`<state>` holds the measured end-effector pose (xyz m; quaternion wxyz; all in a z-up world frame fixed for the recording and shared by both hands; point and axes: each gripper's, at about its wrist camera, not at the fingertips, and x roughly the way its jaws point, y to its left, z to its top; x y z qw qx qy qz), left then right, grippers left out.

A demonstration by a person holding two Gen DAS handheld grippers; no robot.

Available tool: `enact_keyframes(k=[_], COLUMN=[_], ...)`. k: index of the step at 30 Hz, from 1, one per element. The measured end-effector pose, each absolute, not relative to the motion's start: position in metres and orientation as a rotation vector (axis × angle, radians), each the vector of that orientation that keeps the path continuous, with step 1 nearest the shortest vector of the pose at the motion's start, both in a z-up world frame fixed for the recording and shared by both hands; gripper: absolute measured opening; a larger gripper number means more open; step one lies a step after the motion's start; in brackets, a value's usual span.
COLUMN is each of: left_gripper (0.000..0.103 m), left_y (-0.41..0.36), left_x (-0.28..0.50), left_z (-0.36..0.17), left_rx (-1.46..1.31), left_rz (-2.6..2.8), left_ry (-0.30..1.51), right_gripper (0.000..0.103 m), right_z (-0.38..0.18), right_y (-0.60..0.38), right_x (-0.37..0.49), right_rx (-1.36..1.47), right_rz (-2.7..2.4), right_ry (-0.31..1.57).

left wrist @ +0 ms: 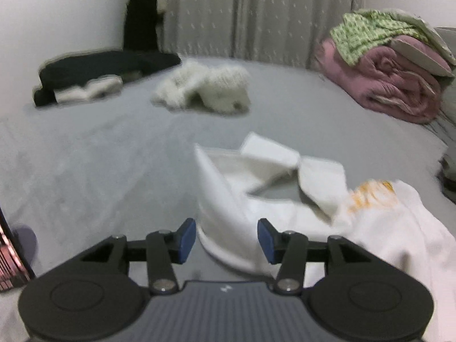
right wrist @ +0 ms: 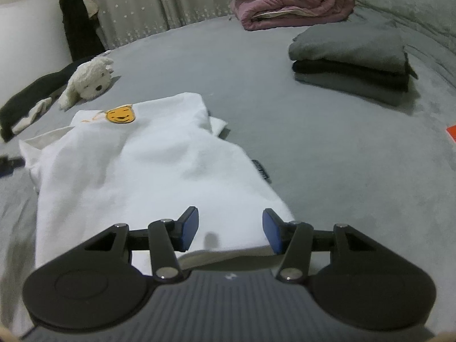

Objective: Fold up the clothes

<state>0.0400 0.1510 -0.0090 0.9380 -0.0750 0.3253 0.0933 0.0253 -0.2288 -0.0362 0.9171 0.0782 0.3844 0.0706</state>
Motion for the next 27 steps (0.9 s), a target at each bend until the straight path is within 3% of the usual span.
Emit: enact_keyframes(k=[6, 9, 20, 27], left_gripper=[0.049, 0.049, 0.049, 0.049], left_y=[0.153, 0.147, 0.107, 0.111], left_x=[0.034, 0.031, 0.022, 0.027], left_z=[-0.024, -0.029, -0.036, -0.047], left_rx=[-0.303, -0.339, -0.29, -0.328], left_rz=[0.093, 0.061, -0.054, -0.002], left_ry=[0.765, 0.788, 0.857, 0.84], right_gripper=[0.054, 0.047, 0.047, 0.047], right_z=[-0.035, -0.035, -0.026, -0.038], right_y=[-0.239, -0.243, -0.243, -0.267], right_x=[0.021, 0.019, -0.004, -0.001], right_rx=[0.216, 0.243, 0.063, 0.183], right_rz=[0.158, 0.174, 0.218, 0.198], right_ry=[0.802, 0.811, 0.746, 0.769])
